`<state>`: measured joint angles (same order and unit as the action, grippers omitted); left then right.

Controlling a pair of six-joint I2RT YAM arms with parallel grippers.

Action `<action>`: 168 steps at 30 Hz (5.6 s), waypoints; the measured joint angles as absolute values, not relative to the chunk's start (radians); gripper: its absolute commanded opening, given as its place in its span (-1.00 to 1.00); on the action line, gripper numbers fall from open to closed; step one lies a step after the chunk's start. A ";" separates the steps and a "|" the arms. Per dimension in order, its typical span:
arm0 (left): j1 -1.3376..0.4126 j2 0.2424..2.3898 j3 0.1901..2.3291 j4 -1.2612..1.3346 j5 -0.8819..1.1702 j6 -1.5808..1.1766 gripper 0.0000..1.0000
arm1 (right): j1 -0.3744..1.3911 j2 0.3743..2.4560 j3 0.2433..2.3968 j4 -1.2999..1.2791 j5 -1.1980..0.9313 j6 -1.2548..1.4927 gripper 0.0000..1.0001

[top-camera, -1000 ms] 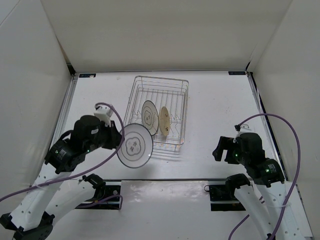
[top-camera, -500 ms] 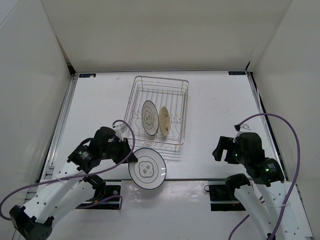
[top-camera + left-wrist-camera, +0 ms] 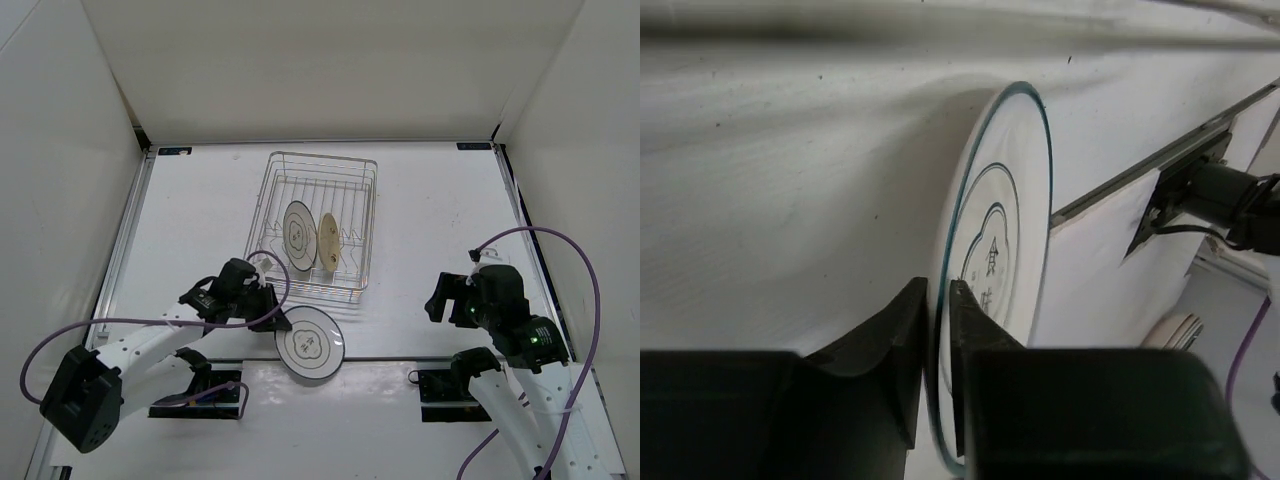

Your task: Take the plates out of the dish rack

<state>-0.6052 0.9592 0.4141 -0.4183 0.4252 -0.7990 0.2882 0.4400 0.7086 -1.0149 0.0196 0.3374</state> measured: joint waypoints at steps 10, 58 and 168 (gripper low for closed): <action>-0.605 1.077 0.487 -0.436 0.408 -0.756 0.81 | 0.288 0.440 0.709 -1.015 0.020 0.339 0.81; -0.694 1.282 0.987 -0.609 0.249 -0.494 0.86 | 0.288 0.440 0.708 -1.015 0.020 0.340 0.81; -0.565 1.774 1.485 -0.446 -0.155 -0.145 0.87 | 0.288 0.431 0.703 -1.014 0.019 0.337 0.81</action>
<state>-0.5648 1.7741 1.4845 -0.4461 -0.1555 -0.1448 0.2882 0.4313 0.7033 -1.0138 0.0185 0.3370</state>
